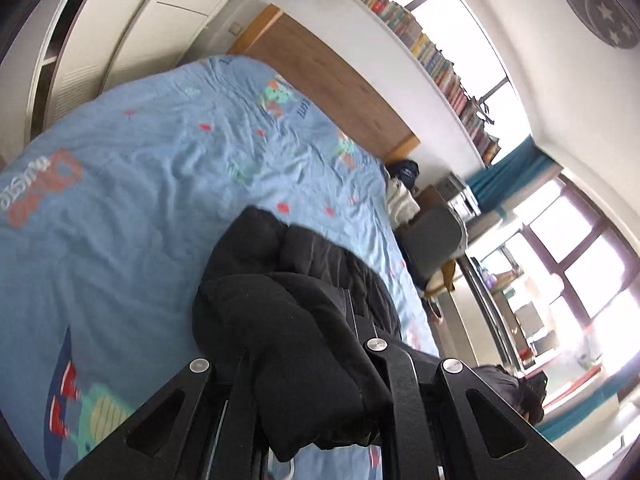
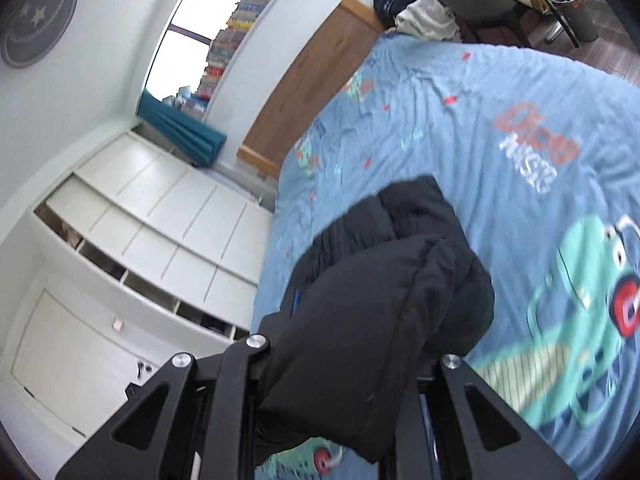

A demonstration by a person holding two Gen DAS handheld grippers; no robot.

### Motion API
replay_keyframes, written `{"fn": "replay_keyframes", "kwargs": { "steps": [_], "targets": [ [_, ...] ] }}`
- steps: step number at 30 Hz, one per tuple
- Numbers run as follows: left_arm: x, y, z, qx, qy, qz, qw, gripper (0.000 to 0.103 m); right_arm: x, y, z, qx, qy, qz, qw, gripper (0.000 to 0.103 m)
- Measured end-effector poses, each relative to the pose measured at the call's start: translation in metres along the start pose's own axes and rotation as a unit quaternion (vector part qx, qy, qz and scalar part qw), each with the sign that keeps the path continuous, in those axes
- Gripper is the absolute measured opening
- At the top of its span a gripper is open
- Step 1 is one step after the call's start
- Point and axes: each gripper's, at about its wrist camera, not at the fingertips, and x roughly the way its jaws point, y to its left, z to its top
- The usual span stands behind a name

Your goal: Fold large clothes

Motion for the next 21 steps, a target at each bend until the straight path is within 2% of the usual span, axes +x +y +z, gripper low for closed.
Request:
{"fn": "replay_keyframes", "kwargs": {
  "steps": [5, 9, 12, 14, 18, 21],
  "targets": [
    [0.066, 0.005, 0.060, -0.038, -0.013, 0.009, 0.9992, 0.010, 0.048, -0.008, 0.059, 0.025, -0.022, -0.004, 0.999, 0.016],
    [0.147, 0.013, 0.102, -0.043, -0.004, 0.049, 0.9979, 0.010, 0.107, -0.029, 0.098, 0.050, -0.029, -0.033, 0.998, 0.016],
    [0.205, 0.028, 0.124, -0.050, 0.010, 0.075, 0.9958, 0.011, 0.159, -0.056, 0.126, 0.075, -0.021, -0.070, 0.994, 0.016],
    [0.238, 0.041, 0.130, -0.053, 0.019, 0.094, 0.9939, 0.011, 0.193, -0.078, 0.143, 0.089, -0.011, -0.097, 0.991, 0.016],
    [0.316, 0.083, 0.131, -0.080, 0.052, 0.136, 0.9861, 0.014, 0.249, -0.120, 0.157, 0.127, 0.004, -0.126, 0.984, 0.019],
    [0.354, 0.112, 0.119, -0.102, 0.073, 0.140, 0.9821, 0.015, 0.284, -0.150, 0.159, 0.152, 0.015, -0.135, 0.979, 0.019]
  ]
}}
